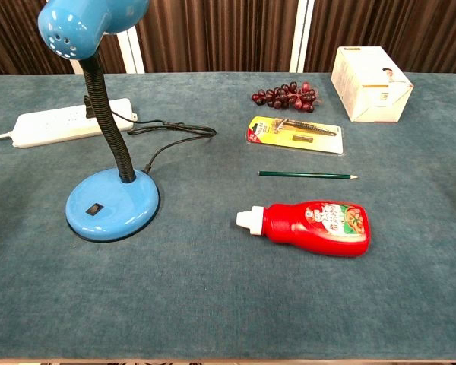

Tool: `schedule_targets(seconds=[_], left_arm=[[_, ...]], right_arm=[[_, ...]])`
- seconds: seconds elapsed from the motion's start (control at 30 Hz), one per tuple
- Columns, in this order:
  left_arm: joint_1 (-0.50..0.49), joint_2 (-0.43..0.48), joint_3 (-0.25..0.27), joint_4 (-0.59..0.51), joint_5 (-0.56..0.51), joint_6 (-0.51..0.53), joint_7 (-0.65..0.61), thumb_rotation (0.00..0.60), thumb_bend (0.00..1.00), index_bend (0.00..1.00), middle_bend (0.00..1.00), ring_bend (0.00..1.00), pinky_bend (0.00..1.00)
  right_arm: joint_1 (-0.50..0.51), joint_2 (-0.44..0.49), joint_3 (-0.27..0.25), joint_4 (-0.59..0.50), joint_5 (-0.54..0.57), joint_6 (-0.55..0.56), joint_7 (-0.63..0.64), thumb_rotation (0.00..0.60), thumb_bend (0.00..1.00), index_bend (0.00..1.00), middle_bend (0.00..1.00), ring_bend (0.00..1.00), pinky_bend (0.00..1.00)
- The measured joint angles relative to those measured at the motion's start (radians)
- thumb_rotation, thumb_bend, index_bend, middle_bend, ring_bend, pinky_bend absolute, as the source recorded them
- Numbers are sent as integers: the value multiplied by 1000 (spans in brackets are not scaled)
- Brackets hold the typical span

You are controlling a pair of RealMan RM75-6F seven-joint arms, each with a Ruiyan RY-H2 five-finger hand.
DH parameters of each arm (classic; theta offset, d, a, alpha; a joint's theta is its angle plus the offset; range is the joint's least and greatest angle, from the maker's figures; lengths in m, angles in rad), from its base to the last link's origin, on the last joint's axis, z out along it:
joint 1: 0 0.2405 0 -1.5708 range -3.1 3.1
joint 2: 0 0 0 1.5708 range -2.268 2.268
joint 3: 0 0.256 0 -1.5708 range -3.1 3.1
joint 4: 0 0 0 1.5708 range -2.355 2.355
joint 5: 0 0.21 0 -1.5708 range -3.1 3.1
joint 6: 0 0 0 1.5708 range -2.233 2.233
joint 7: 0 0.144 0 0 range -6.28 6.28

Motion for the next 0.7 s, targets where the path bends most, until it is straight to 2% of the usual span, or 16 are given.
schedule_targets(seconds=[0.43, 0.7], left_arm=[[7, 4, 2, -14, 4, 14, 14, 600, 192, 187, 171, 74, 122], [8, 4, -1, -15, -8, 10, 15, 600, 192, 145, 171, 74, 122]], right_arm=[[-2, 5, -4, -12, -9, 5, -2, 600, 139, 121, 51, 39, 1000], [-6, 8, -3, -15, -12, 14, 1, 600, 140, 121, 51, 39, 1000]])
